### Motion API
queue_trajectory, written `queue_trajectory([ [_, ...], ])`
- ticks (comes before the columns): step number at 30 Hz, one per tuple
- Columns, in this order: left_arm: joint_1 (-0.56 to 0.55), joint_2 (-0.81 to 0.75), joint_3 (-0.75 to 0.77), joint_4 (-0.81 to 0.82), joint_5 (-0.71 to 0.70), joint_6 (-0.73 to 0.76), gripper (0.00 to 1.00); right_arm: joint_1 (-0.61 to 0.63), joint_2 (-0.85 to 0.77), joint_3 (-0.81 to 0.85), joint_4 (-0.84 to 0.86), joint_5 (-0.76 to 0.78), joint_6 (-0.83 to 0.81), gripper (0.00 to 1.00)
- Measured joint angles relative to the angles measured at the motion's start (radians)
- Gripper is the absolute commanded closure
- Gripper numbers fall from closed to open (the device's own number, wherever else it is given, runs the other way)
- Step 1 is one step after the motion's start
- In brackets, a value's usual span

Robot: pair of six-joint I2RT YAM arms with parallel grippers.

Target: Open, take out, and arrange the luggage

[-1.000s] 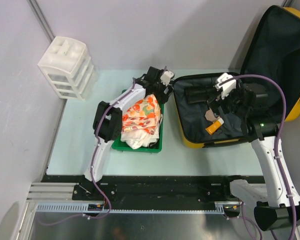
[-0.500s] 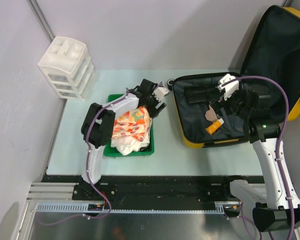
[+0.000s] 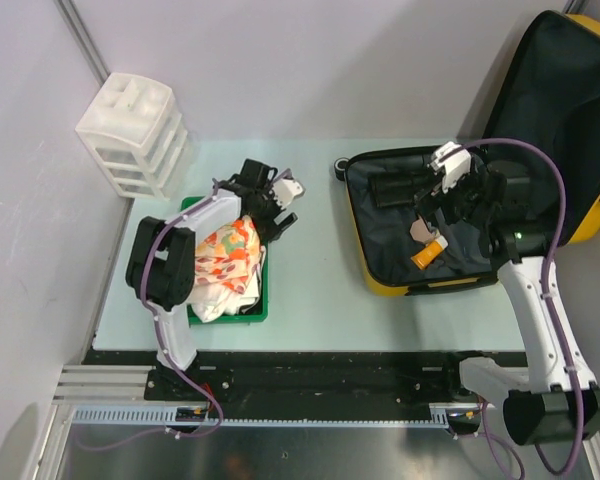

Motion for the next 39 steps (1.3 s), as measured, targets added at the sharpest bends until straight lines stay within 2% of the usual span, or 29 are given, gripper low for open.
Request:
queue_trajectory([
  [2,-0.004,-0.023,0.034,-0.024,0.008,-0.003,0.0,-0.018,0.056,0.0,0.016,0.004,0.027,0.16],
  [5,-0.017,-0.069,0.119,-0.032,0.029,-0.013,0.0,-0.051,0.174,0.0,0.053,0.018,0.054,0.27],
  [9,-0.026,-0.172,0.213,-0.013,0.062,-0.032,0.0,-0.075,0.373,-0.007,0.125,0.027,0.003,0.34],
  [13,-0.027,-0.294,0.223,0.005,0.098,-0.042,0.0,-0.077,0.516,-0.015,0.213,0.025,-0.105,0.35],
  [18,-0.027,-0.378,0.195,0.008,0.112,-0.048,0.0,-0.071,0.672,-0.015,0.359,0.034,-0.243,0.29],
  [25,-0.027,-0.397,0.124,-0.007,0.092,-0.076,0.0,-0.045,0.802,-0.015,0.512,0.066,-0.365,0.27],
  [28,-0.027,-0.404,0.11,-0.018,0.082,-0.09,0.0,-0.027,0.839,-0.016,0.586,0.1,-0.378,0.32],
  [31,-0.027,-0.425,0.093,-0.02,0.074,-0.1,0.0,-0.009,0.871,-0.016,0.67,0.15,-0.383,0.43],
  [32,-0.027,-0.437,0.086,-0.02,0.072,-0.102,0.0,-0.003,0.878,-0.016,0.684,0.162,-0.386,0.53],
  [34,-0.027,-0.455,0.079,-0.022,0.067,-0.109,0.0,0.007,0.887,-0.018,0.7,0.173,-0.396,0.66],
  [35,-0.027,-0.462,0.078,-0.023,0.064,-0.111,0.0,0.012,0.888,-0.02,0.699,0.174,-0.4,0.78],
  [38,-0.027,-0.475,0.078,-0.022,0.054,-0.114,0.0,0.016,0.885,-0.026,0.685,0.163,-0.418,1.0],
  [39,-0.027,-0.477,0.078,-0.022,0.05,-0.115,0.0,0.014,0.88,-0.027,0.681,0.158,-0.422,1.0],
])
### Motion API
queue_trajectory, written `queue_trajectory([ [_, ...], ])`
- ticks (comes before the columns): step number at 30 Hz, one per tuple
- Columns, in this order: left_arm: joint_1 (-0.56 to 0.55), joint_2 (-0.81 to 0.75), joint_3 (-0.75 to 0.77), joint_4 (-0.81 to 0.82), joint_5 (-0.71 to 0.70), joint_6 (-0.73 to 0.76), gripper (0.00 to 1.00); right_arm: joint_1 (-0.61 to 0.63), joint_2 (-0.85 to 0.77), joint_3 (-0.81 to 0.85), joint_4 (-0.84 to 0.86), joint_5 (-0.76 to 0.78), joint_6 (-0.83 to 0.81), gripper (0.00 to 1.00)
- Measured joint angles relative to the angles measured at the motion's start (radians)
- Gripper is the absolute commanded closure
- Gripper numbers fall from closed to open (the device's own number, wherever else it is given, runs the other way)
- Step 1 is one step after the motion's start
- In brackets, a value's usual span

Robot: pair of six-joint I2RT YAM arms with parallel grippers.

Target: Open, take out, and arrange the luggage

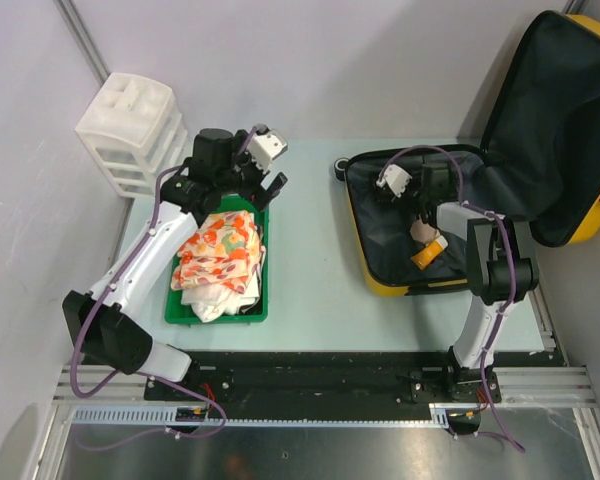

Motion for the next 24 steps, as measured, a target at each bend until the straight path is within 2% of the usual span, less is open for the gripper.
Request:
queue_trajectory([
  [6,0.0,-0.002,0.001,0.0,-0.005,-0.013,0.0,-0.039,-0.144,-0.003,-0.074,-0.047,0.011,1.0],
  [12,0.001,0.0,0.041,-0.007,0.039,-0.059,0.0,-0.069,-0.398,0.011,-0.118,-0.14,0.107,1.0],
  [17,0.007,0.001,0.099,-0.002,0.146,-0.112,0.0,-0.086,-0.507,0.132,-0.23,-0.309,0.318,1.0],
  [24,0.018,0.001,0.113,0.011,0.418,-0.194,0.0,-0.067,-0.634,0.177,-0.319,-0.549,0.716,1.0],
])
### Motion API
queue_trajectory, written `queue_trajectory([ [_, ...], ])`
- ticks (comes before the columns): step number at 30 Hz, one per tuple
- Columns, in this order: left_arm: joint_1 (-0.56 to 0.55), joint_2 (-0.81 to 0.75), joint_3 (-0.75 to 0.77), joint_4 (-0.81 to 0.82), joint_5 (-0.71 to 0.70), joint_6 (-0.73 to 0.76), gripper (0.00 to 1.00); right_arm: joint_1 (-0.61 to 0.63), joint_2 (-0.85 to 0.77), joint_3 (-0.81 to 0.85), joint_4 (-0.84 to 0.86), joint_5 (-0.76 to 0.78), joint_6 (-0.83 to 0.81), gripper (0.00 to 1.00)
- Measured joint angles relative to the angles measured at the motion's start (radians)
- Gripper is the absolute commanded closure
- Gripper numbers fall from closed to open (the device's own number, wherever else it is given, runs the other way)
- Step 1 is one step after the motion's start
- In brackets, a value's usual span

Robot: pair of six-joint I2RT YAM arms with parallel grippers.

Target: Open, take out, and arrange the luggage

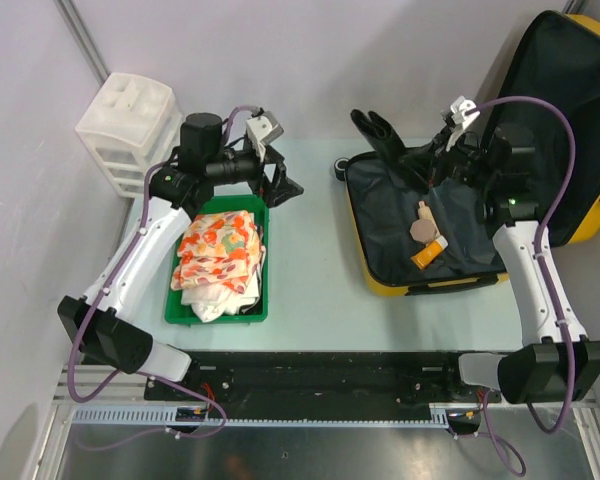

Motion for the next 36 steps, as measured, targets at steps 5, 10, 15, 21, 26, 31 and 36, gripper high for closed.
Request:
queue_trajectory([
  [5,0.002,-0.004,-0.001,0.056,0.151,-0.101,0.0,0.065,-0.035,0.0,0.019,-0.138,0.323,1.0],
  [10,0.003,-0.073,-0.097,0.239,0.254,-0.236,0.0,0.128,-0.035,0.0,0.094,-0.218,0.571,1.0],
  [15,-0.012,-0.16,-0.205,0.365,0.291,-0.308,0.01,0.188,-0.035,0.0,0.171,-0.256,0.71,1.0],
  [21,-0.024,-0.183,-0.274,0.479,0.3,-0.418,0.02,0.254,-0.035,0.0,0.267,-0.281,0.843,1.0],
  [26,-0.025,-0.196,-0.336,0.558,0.299,-0.504,0.04,0.294,-0.035,0.0,0.315,-0.295,0.888,1.0],
  [31,0.002,-0.237,-0.378,0.596,0.299,-0.568,0.05,0.306,-0.035,0.0,0.324,-0.305,0.885,1.0],
  [36,0.012,-0.249,-0.38,0.618,0.31,-0.587,0.01,0.32,-0.034,0.0,0.322,-0.305,0.871,1.0],
])
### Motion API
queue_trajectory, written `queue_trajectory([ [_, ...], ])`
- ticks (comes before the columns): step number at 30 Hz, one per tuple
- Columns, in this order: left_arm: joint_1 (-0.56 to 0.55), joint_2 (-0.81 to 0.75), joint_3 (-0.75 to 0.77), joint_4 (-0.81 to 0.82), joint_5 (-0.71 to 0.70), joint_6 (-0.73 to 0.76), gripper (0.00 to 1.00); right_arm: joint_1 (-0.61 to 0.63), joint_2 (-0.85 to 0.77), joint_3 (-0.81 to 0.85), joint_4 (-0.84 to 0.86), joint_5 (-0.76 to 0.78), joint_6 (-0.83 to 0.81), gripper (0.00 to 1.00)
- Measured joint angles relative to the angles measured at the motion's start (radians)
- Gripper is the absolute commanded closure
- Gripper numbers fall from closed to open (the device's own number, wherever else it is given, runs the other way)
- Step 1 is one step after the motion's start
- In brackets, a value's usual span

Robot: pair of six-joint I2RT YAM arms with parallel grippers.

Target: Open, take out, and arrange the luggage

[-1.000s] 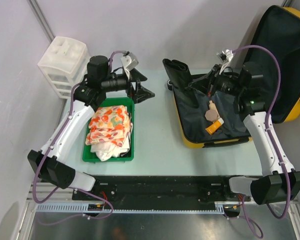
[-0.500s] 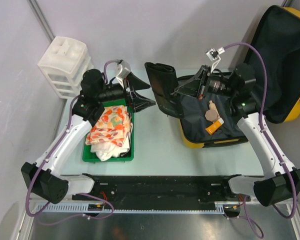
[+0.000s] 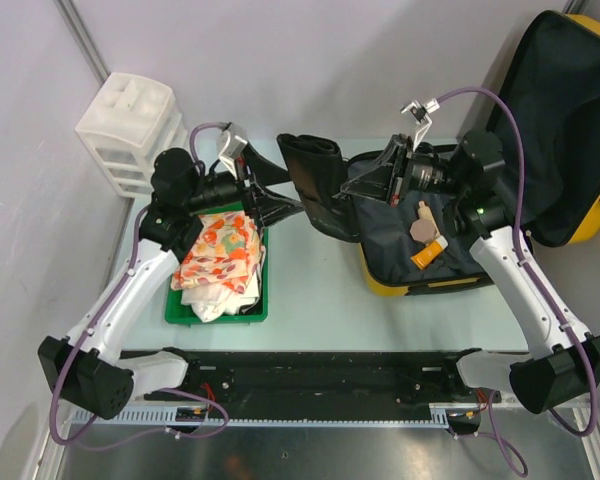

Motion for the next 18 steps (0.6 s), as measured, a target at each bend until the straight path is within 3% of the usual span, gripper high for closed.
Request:
queue_trajectory([
  [3,0.02,-0.005,0.001,-0.018,0.008,0.021,0.01,0.014,0.0,0.007,-0.052,0.006,-0.084,1.0],
  [5,0.067,-0.012,0.013,-0.076,0.021,0.042,0.04,0.03,0.0,0.035,-0.179,0.037,-0.245,1.0],
  [11,0.372,-0.029,0.072,-0.27,0.074,0.084,0.04,0.217,-0.025,0.102,-0.541,0.36,-0.934,1.0],
  [14,0.431,-0.051,0.097,-0.394,0.074,0.16,0.05,0.289,-0.064,0.056,-0.591,0.488,-1.209,1.0],
  [18,0.415,-0.055,0.15,-0.518,0.071,0.224,0.05,0.393,-0.182,-0.139,-0.543,0.642,-1.579,1.0],
])
